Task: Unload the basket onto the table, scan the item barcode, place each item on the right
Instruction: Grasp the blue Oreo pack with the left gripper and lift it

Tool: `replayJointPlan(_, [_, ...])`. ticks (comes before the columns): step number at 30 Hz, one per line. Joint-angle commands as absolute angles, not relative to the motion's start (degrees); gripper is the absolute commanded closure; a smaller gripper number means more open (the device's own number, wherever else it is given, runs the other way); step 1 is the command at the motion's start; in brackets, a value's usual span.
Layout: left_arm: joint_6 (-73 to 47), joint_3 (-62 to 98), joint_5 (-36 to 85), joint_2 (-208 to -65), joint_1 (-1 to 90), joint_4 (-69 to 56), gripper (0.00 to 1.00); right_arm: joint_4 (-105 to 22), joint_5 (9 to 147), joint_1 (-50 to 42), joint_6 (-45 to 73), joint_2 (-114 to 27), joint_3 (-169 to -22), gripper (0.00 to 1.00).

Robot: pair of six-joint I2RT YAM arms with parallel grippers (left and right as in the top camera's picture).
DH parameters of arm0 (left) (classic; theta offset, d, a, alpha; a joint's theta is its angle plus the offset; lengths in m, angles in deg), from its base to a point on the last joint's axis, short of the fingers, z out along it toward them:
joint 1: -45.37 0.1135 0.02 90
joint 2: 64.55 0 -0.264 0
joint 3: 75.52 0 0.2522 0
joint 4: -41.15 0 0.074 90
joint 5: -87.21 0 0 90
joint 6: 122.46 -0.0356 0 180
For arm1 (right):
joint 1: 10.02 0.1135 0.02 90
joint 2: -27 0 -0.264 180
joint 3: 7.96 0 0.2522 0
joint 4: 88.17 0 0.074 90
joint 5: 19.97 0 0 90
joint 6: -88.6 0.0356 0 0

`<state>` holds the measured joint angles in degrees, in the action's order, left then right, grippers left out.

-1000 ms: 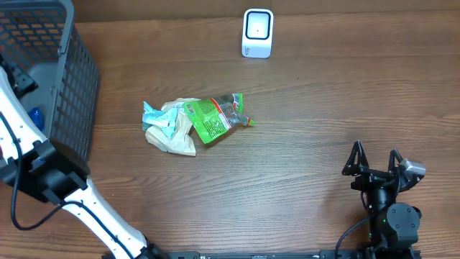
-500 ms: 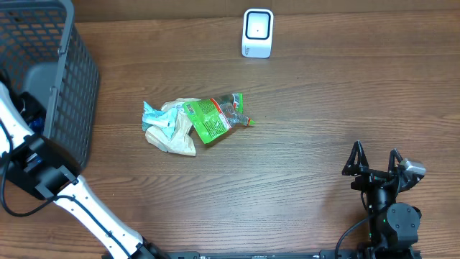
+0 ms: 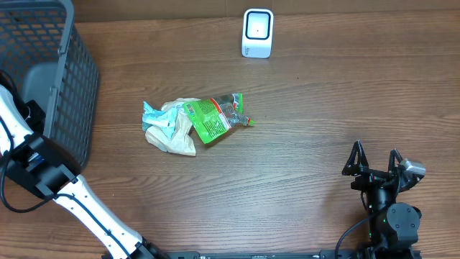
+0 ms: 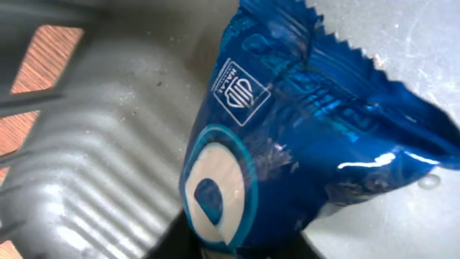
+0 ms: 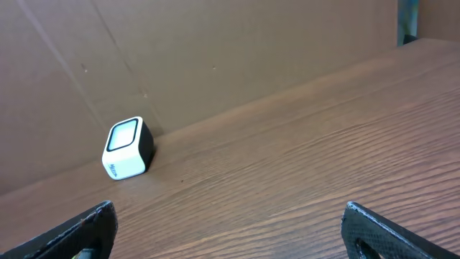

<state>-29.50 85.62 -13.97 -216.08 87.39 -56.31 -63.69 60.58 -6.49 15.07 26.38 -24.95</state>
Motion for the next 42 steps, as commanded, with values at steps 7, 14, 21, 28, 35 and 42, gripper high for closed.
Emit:
replayJointPlan(7, [-27.1,85.2,-11.9,-216.3,87.4,-58.6,0.96,-64.0,59.8,-6.1,14.9,26.8,-25.0,0.0])
replayJointPlan(14, [-26.0,88.8,-6.8,-208.3,87.2,-59.0,0.96,-64.0,59.8,-6.1,14.9,26.8,-25.0,0.0])
replayJointPlan(21, [-26.0,91.4,3.2,-194.9,87.2,-59.1,0.96,-64.0,59.8,-6.1,14.9,26.8,-25.0,0.0])
replayJointPlan(28, [-32.8,91.4,15.5,-184.0,83.8,-59.5,0.96,-64.0,59.8,-6.1,14.9,26.8,-25.0,0.0])
replayJointPlan(35, [-43.4,91.4,27.0,-178.4,74.3,-62.5,0.96,-64.0,59.8,-6.1,14.9,26.8,-25.0,0.0])
replayJointPlan(42, [-53.0,91.0,37.7,-180.0,62.6,-69.4,0.96,-64.0,59.8,-6.1,14.9,26.8,-25.0,0.0])
